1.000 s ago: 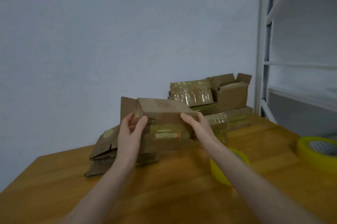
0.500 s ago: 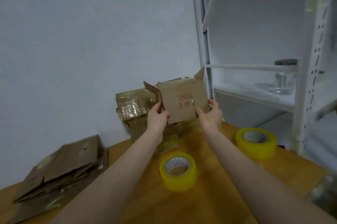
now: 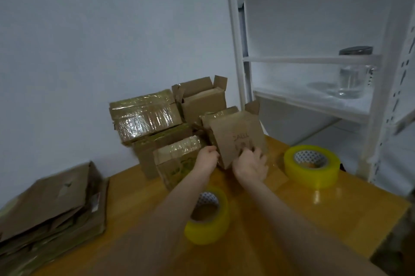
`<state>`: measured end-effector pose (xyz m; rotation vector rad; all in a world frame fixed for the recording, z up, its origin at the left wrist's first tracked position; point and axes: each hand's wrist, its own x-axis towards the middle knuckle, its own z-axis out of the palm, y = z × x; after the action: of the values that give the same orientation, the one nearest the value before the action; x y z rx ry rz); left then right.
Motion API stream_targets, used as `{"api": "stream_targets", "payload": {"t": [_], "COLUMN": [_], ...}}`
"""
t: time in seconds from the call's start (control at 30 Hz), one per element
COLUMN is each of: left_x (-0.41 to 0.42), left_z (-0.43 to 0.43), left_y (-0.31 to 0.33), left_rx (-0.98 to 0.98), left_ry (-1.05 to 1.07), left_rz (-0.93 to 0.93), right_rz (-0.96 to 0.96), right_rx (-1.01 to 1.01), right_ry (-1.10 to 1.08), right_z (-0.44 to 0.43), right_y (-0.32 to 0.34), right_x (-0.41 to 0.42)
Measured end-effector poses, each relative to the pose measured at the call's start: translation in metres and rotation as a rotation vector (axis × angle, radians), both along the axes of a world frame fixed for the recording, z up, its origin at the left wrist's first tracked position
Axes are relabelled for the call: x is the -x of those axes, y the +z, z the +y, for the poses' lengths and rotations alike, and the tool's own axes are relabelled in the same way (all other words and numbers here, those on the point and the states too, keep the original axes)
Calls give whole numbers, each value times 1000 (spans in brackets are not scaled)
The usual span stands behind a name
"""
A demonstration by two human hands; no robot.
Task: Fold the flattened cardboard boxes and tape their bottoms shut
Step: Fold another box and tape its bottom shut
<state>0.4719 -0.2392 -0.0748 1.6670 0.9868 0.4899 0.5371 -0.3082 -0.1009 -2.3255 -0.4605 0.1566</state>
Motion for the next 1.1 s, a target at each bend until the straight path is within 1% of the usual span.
{"api": "stream_targets", "payload": {"t": [0.1,0.17,0.3,0.4,0.47,0.57,0.67,0.8,0.9,1.0,1.1], "left_x": [0,1,20,54,86,143,211,308,376,429,462], "left_z": [-3,-2,7,9,10,13,24,39,40,27,10], "left_y": [-7,-4,8,18,26,35,35,25,13,0,-15], "left_rx": [38,-12,-219,-423,-560,-734,-815,-806,-756,-642,-425], "left_ry": [-117,-131,-119,-146,-153,-128,-77,15,18,-96,-252], "left_rz": [23,30,97,147,177,278,390,528,639,754,802], "right_rz": [40,43,10,-62,-104,-169,-214,-233,-242,-250,-243], "right_rx": [13,21,26,-30,-71,-96,-103,-134,-132,-92,-70], "right_ry": [174,220,131,95,151,242,347,538,662,767,830], "right_z": [10,13,11,9,14,25,38,56,63,67,69], "right_y": [-11,-12,-3,9,17,28,36,38,30,19,10], "right_x": [3,3,8,28,50,94,150,228,276,310,331]}}
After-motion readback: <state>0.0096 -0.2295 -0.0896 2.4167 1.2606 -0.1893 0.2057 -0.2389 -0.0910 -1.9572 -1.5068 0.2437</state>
